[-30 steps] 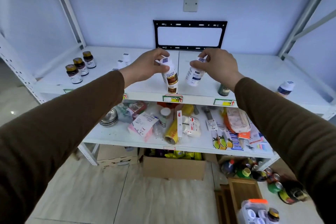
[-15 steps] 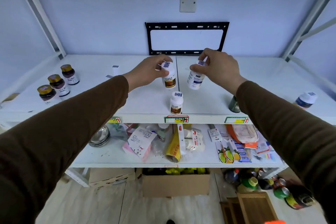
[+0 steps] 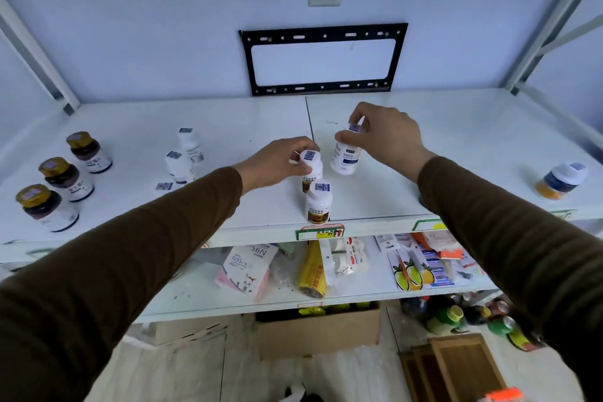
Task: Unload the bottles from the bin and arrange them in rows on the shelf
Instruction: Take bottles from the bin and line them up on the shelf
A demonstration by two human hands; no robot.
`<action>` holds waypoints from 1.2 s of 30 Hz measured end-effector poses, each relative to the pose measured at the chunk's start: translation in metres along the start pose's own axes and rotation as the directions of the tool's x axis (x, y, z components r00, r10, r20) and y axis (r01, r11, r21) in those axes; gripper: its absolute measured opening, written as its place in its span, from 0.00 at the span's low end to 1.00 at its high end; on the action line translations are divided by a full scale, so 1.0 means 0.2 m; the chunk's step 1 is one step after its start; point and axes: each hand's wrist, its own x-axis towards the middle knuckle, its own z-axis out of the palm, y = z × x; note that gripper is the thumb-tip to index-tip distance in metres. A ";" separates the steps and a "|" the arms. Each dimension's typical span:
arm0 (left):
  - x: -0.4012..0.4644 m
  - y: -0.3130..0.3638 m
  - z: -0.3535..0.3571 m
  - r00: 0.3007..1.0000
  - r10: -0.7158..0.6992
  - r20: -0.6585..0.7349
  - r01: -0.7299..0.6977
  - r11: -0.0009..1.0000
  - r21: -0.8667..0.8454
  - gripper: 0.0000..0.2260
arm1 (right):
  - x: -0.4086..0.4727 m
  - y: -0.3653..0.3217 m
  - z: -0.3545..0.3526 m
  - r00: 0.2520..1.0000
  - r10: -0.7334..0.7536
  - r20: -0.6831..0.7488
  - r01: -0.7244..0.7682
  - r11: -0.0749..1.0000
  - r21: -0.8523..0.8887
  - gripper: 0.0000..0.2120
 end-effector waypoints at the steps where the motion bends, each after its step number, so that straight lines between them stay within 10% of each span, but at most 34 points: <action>1: 0.00 -0.01 0.01 1.000 0.002 0.005 -0.002 1.000 -0.014 0.16 | 0.00 0.00 0.01 1.000 0.010 -0.001 -0.010 1.000 0.009 0.20; 27: 0.04 -0.03 -0.08 0.992 -0.058 0.116 0.057 0.998 0.008 0.26 | 0.20 -0.09 -0.01 0.999 0.003 -0.042 0.000 0.999 0.050 0.18; 36: -0.18 -0.15 -0.61 0.997 -0.043 -0.060 0.061 0.940 0.337 0.21 | 0.45 -0.51 0.14 0.987 -0.162 -0.015 0.163 0.981 0.103 0.18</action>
